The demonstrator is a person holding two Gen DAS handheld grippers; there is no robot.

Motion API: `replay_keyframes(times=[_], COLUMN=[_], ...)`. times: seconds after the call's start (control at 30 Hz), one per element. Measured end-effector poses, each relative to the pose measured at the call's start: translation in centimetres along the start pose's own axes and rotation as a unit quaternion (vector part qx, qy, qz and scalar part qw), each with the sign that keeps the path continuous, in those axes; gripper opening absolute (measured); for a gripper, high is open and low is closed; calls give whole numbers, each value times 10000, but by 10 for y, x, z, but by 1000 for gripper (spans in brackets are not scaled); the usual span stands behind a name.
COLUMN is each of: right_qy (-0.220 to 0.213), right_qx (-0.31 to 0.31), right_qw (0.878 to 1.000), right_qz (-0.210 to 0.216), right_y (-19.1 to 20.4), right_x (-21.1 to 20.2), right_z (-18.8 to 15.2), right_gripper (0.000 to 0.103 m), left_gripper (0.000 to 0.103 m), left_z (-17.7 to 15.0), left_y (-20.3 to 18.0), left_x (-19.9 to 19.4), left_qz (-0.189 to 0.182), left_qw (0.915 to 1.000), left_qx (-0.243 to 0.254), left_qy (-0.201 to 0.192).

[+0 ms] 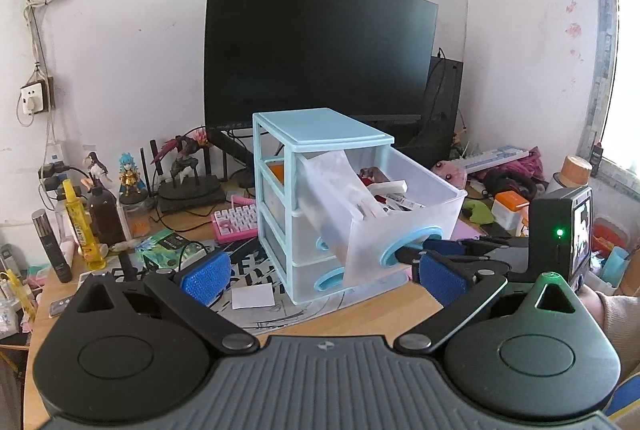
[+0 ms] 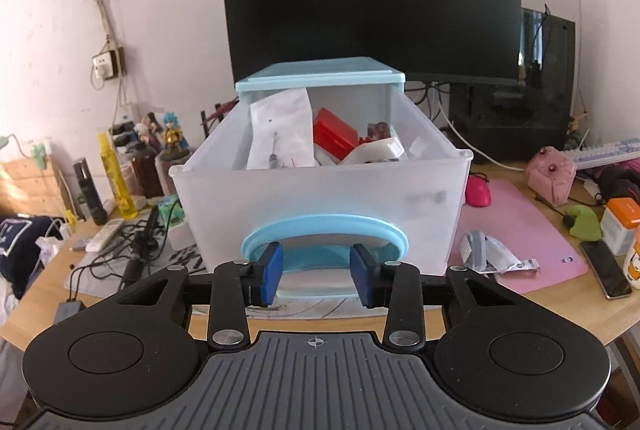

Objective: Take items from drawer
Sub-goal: 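Push the top drawer shut with the right gripper at its blue handle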

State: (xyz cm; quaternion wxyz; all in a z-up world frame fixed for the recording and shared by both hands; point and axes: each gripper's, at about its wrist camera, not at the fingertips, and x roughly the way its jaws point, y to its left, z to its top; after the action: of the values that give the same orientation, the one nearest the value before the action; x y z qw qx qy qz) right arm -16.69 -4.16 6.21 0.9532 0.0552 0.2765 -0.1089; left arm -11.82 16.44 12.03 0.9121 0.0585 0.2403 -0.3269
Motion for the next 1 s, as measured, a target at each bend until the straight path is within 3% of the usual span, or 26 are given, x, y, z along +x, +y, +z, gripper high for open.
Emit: replay_keyframes(times=[0.13, 0.3, 0.53, 1.0], right_qy=[-1, -54, -110, -205], right_qx=[-8, -99, -174, -257], right_qw=[10000, 9999, 9998, 9994], right_qz=[-5, -18, -2, -74], right_y=[-2, -2, -2, -4], right_x=[2, 7, 13, 62], right_z=[1, 3, 6, 33], right_gripper=[38, 12, 5, 5], left_gripper=[103, 103, 103, 103], left_z=[-1, -1, 2, 5], left_y=[1, 0, 2, -1], left_x=[-2, -1, 1, -2], left_qz=[49, 47, 54, 251], left_qw=[10000, 10000, 9999, 9993], left_qx=[-24, -39, -78, -124], left_qy=[-11, -21, -91, -232])
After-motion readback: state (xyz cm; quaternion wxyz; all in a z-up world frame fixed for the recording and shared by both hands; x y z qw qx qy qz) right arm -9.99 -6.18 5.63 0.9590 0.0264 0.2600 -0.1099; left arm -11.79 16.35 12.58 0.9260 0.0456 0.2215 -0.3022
